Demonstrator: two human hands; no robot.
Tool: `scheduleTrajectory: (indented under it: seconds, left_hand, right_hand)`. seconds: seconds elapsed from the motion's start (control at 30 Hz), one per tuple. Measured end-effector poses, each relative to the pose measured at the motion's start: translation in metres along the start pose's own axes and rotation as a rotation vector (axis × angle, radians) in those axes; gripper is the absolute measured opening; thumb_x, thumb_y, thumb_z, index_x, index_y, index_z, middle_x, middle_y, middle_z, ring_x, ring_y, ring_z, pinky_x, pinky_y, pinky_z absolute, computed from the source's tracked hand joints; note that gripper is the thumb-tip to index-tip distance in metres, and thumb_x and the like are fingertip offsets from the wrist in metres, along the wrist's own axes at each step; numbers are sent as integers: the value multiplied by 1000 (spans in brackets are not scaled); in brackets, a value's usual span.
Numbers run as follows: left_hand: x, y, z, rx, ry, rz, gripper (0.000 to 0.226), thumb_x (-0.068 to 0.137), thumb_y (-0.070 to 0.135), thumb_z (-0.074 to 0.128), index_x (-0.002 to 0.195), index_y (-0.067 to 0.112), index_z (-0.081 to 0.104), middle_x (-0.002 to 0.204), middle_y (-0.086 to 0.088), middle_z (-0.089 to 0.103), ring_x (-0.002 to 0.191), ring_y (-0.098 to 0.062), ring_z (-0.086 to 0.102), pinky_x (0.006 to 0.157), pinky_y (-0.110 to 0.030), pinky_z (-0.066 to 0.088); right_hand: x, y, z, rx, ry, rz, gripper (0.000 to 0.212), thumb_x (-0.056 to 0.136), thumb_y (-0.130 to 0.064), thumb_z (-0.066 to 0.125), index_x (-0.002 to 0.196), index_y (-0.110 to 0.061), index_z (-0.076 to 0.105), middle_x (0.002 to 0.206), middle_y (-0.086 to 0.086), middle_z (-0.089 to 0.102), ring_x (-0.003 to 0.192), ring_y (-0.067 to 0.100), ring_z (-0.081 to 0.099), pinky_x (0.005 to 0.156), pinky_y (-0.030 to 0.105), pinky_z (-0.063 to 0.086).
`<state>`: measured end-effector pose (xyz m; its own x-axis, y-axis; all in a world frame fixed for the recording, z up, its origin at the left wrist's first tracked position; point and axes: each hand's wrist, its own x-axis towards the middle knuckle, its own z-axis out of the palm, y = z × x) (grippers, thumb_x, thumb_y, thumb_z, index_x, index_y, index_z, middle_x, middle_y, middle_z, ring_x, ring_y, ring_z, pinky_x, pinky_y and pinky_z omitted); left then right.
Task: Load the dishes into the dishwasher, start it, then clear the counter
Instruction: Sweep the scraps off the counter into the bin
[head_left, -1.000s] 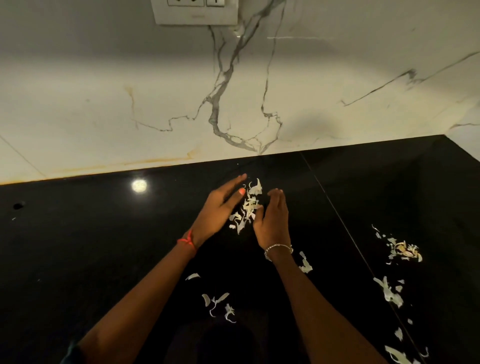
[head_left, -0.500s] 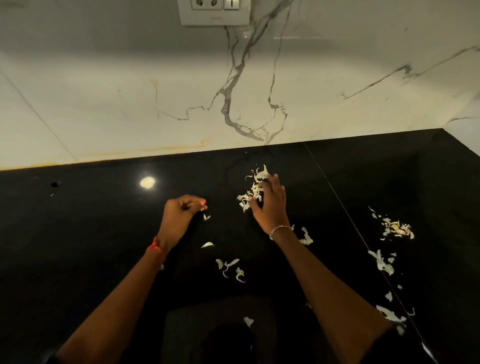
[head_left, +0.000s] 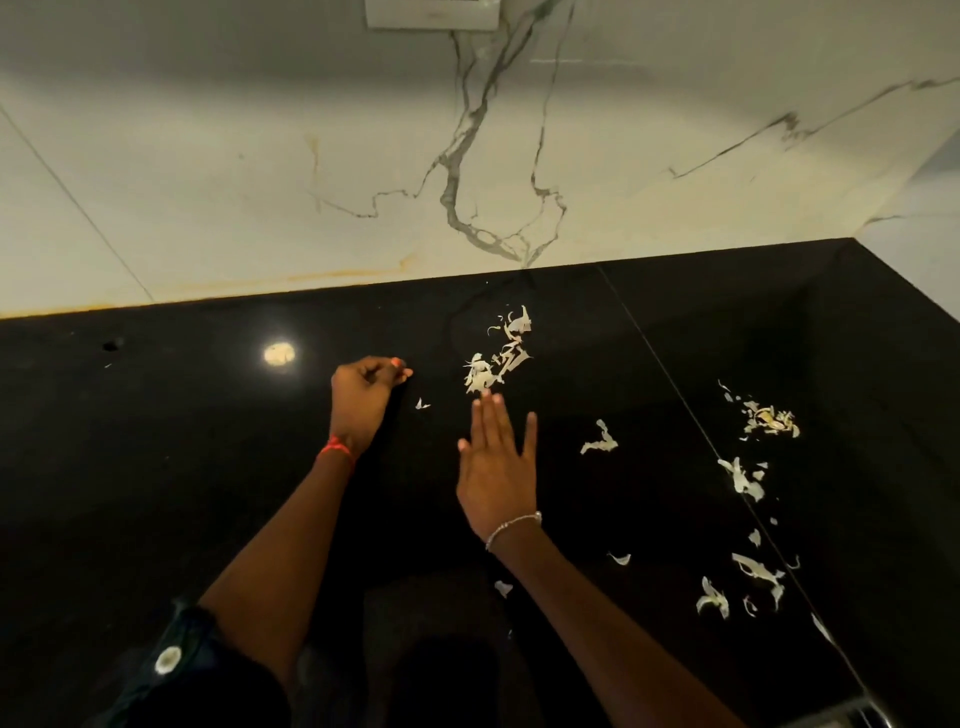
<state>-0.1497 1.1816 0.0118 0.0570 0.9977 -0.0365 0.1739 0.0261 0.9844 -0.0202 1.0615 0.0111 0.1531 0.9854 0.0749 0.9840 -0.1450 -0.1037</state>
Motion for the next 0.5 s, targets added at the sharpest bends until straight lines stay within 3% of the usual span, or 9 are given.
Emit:
scheduleTrajectory:
  seconds: [0.03, 0.07, 0.13, 0.23, 0.33, 0.43, 0.5]
  left_hand:
    - [0, 0, 0, 0, 1, -5, 15, 92, 9, 53, 91, 12, 67, 88, -6, 69, 88, -17, 66, 92, -35, 50]
    - [0, 0, 0, -11, -1, -7, 15, 92, 9, 52, 91, 11, 67, 86, -5, 69, 87, -16, 66, 92, -35, 50]
    - [-2, 2, 0, -33, -1, -1, 16, 93, 8, 50, 92, 6, 66, 84, -7, 68, 79, -7, 67, 89, -32, 51]
    - [-4, 6, 0, -60, 5, -18, 20, 95, 9, 46, 96, -2, 64, 86, -9, 67, 74, -1, 66, 82, -21, 52]
    - [-2, 6, 2, -113, 19, -51, 24, 96, 8, 45, 100, -10, 62, 84, -6, 65, 72, -1, 66, 79, -16, 52]
    - [-5, 8, 4, -70, 27, -55, 24, 96, 7, 44, 102, -10, 61, 84, -5, 64, 70, 4, 65, 75, -11, 51]
    - [-7, 10, 5, -24, 33, -26, 24, 96, 6, 45, 104, -10, 61, 89, -10, 64, 69, 8, 64, 77, -11, 51]
  right_hand:
    - [3, 1, -3, 22, -62, 19, 51, 98, -29, 13, 145, -13, 4, 149, 1, -12, 140, 14, -14, 108, 47, -14]
    - [6, -2, -5, 35, -74, -10, 51, 99, -30, 14, 146, -14, 0, 150, 1, -15, 138, 14, -18, 107, 46, -16]
    - [14, -16, -2, 8, -19, -162, 54, 96, -31, 13, 147, -14, 10, 156, 1, 1, 143, 12, -6, 110, 44, -11]
    - [24, -31, 0, -1, -179, -305, 55, 99, -38, 18, 148, -15, 9, 157, -3, 6, 144, 9, -2, 112, 45, -13]
    - [20, -12, -5, -44, -190, -169, 56, 100, -41, 17, 148, -15, 6, 157, -2, 4, 144, 9, -3, 110, 46, -17]
    - [5, 18, -14, 70, -172, 67, 55, 100, -40, 18, 147, -14, 10, 156, -1, 6, 144, 10, -4, 109, 47, -19]
    - [-13, 26, -22, 243, -116, 23, 53, 99, -39, 23, 146, -16, 18, 155, -3, 12, 143, 8, -1, 114, 48, -13]
